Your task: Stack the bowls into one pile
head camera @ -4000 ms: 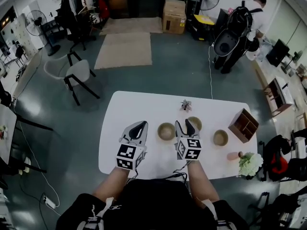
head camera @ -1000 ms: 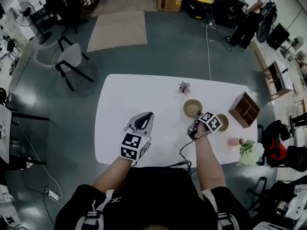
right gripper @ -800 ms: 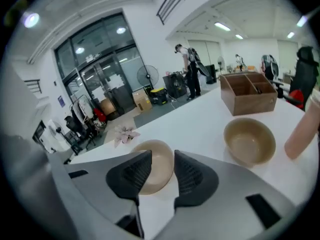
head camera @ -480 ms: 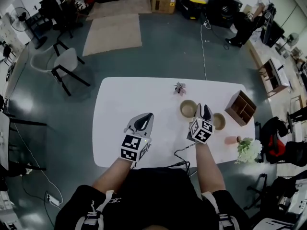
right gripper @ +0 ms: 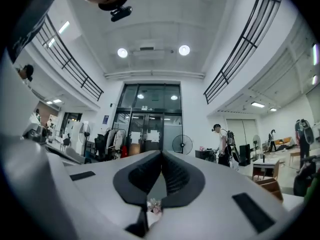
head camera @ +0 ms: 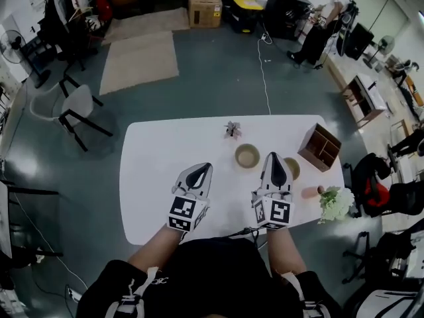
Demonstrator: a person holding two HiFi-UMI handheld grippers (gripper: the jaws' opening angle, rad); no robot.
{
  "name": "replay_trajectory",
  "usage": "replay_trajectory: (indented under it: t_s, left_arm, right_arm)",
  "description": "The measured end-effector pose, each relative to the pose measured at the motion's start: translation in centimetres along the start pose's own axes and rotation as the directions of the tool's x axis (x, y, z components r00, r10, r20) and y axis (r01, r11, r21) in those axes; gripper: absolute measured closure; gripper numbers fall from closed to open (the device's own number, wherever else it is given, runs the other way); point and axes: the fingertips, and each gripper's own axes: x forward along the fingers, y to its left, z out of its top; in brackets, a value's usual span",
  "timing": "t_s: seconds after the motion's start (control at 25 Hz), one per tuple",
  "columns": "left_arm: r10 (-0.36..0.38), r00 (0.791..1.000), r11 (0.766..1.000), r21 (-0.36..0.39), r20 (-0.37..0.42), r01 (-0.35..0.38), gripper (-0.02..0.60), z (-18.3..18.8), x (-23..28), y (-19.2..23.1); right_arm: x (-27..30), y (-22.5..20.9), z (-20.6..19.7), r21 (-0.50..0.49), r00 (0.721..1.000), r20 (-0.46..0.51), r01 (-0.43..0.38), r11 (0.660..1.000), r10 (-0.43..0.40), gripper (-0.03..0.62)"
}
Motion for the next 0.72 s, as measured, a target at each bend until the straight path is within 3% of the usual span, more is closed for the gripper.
replay_trajectory:
  t_s: [0.2, 0.4, 0.52, 0.72]
  left_arm:
    - [-0.046, 0.999, 0.999, -0.024, -0.005, 0.046, 0.568, -0.3, 1.0, -1.7]
    - [-0.088, 0.995, 0.995, -0.053, -0.038, 0.086, 0.568, -1.2, 2.6, -3.9]
    - [-0.117, 0.992, 0.992, -0.054, -0.053, 0.114, 0.568, -1.8, 3.9, -5.5]
    - [-0.155, 0.985, 0.988, -0.039, -0.078, 0.152, 0.568, -2.5, 5.6, -7.6]
  right_arm:
    - [-1.7, -2.8, -1.0, -0.004, 0.997, -0.032, 0.073, 0.997, -0.073, 0.579]
    - [-3.9, -9.5, -3.4, 0.009, 0.969, -0.095, 0.231, 0.973, -0.229, 0.576]
    - [-5.0, -14.5, -6.4, 0.067, 0.928, -0.170, 0.346, 0.936, -0.331, 0.492]
    - [-6.4, -21.2, -12.9, 0.151, 0.830, -0.319, 0.521, 0.840, -0.458, 0.439]
